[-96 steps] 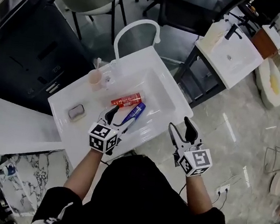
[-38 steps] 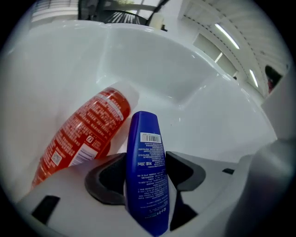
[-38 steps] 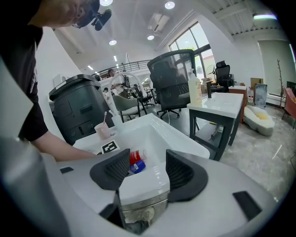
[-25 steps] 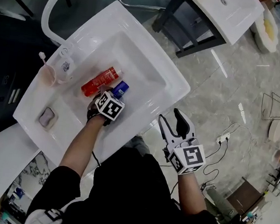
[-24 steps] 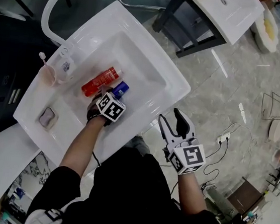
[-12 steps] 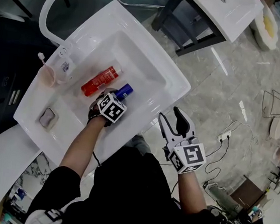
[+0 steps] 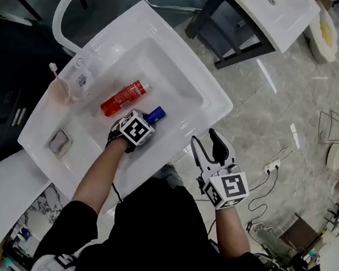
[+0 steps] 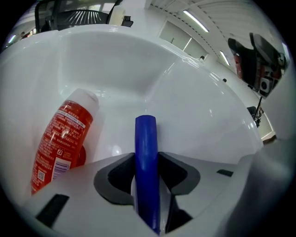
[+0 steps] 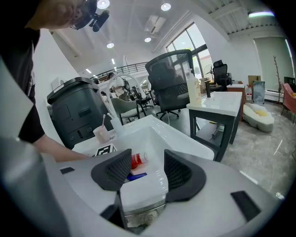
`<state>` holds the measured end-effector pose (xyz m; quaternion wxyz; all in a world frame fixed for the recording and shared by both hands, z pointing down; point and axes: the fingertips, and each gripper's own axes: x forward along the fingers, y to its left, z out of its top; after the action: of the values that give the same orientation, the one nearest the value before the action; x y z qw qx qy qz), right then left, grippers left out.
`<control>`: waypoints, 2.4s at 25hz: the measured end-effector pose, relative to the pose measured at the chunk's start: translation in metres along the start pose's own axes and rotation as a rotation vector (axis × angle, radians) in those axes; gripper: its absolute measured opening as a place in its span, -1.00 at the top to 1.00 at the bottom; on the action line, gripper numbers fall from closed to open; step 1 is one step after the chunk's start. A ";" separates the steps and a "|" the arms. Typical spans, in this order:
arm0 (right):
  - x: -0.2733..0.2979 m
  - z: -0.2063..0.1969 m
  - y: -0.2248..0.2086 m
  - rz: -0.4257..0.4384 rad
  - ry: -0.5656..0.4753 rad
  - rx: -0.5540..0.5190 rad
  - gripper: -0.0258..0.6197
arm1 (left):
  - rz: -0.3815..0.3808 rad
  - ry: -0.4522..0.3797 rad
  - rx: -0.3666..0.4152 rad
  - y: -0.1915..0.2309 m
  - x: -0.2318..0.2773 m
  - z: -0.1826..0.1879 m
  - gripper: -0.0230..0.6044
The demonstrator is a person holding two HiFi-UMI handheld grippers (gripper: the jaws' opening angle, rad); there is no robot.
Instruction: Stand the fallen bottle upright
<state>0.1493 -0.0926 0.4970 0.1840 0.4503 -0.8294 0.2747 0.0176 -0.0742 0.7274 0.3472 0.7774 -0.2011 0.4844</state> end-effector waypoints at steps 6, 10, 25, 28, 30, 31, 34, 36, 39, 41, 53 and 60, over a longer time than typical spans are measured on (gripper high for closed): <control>-0.001 -0.002 -0.004 -0.008 0.007 -0.006 0.20 | 0.020 -0.007 -0.001 0.007 0.011 0.002 0.33; 0.000 -0.003 -0.005 -0.013 0.019 -0.009 0.20 | 0.009 -0.016 -0.010 0.007 0.014 0.007 0.35; 0.040 0.035 0.032 0.126 0.012 -0.116 0.21 | 0.070 -0.435 -0.155 0.020 -0.088 0.048 0.37; 0.052 0.042 0.047 0.177 0.005 -0.144 0.21 | 0.111 -0.518 -0.168 0.021 -0.121 0.048 0.37; 0.061 0.048 0.059 0.216 -0.003 -0.152 0.21 | 0.137 -0.560 -0.181 0.021 -0.141 0.044 0.37; 0.065 0.051 0.066 0.239 -0.005 -0.156 0.21 | 0.151 -0.580 -0.195 0.022 -0.151 0.040 0.37; 0.078 0.060 0.091 0.327 -0.010 -0.180 0.21 | 0.206 -0.650 -0.260 0.027 -0.180 0.030 0.37; 0.084 0.067 0.105 0.385 -0.014 -0.202 0.21 | 0.245 -0.701 -0.304 0.031 -0.199 0.024 0.38; 0.088 0.072 0.120 0.457 -0.008 -0.227 0.21 | 0.313 -0.779 -0.367 0.031 -0.226 0.013 0.38; 0.091 0.071 0.126 0.492 0.005 -0.249 0.21 | 0.361 -0.828 -0.412 0.030 -0.245 0.001 0.38; 0.117 0.069 0.187 0.667 0.050 -0.344 0.21 | 0.658 -0.953 -0.613 0.055 -0.330 -0.093 0.38; 0.128 0.067 0.204 0.686 0.079 -0.372 0.21 | 0.771 -1.011 -0.673 0.093 -0.356 -0.125 0.38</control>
<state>-0.0953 -0.1263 0.4556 0.1915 0.0949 -0.9597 0.1824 -0.2802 -0.0537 0.4778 0.2366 0.6310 -0.7360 0.0649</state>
